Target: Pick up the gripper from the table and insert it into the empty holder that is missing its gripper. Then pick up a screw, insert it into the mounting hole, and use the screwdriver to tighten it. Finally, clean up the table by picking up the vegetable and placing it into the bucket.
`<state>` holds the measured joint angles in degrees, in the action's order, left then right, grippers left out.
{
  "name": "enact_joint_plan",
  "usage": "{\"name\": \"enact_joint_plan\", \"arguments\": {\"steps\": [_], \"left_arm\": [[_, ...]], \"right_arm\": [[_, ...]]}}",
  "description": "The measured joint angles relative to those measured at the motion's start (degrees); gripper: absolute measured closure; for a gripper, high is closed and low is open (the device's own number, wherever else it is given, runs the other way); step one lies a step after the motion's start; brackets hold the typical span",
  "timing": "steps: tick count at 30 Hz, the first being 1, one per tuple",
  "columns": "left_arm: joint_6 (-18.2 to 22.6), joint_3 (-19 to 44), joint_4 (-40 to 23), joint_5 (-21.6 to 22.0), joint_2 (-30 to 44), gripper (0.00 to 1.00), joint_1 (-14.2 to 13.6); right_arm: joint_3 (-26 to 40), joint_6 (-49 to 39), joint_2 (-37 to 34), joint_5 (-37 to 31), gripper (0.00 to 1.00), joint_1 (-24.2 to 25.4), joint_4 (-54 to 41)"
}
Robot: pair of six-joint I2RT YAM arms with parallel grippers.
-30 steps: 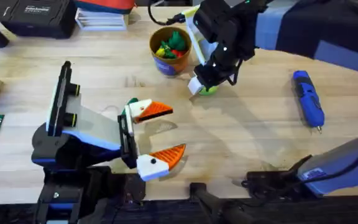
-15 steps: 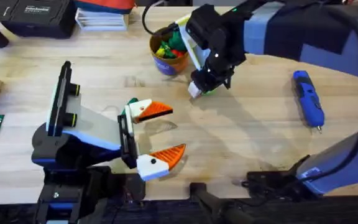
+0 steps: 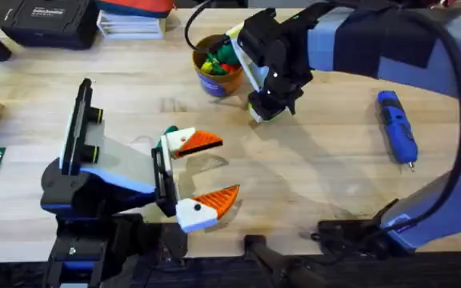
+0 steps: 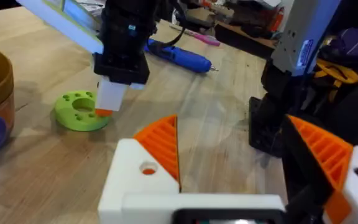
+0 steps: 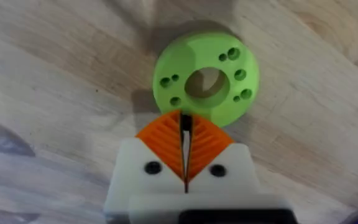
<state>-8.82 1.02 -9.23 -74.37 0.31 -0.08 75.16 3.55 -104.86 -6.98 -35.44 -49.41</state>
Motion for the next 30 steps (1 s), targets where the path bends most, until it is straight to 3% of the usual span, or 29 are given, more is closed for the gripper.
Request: {"name": "enact_joint_plan", "arguments": {"steps": [2, 12, 22, 30], "left_arm": [[0.0, 0.0, 0.0, 0.0, -0.02, 0.015, 0.0], [0.0, 0.0, 0.0, 0.0, 0.01, 0.015, 0.0], [0.0, 0.0, 0.0, 0.0, -0.02, 0.015, 0.0], [0.0, 0.0, 0.0, 0.0, 0.01, 0.015, 0.0]], "right_arm": [[0.0, 0.31, 0.0, -0.35, 0.992, 0.0, 0.19], [1.0, 0.51, 0.15, -1.43, 0.995, 0.0, -3.36], [11.87, 0.55, 6.41, -2.17, 0.995, -0.03, -14.31], [21.52, 0.73, 10.07, 10.44, 0.995, -1.67, -17.55]]}}
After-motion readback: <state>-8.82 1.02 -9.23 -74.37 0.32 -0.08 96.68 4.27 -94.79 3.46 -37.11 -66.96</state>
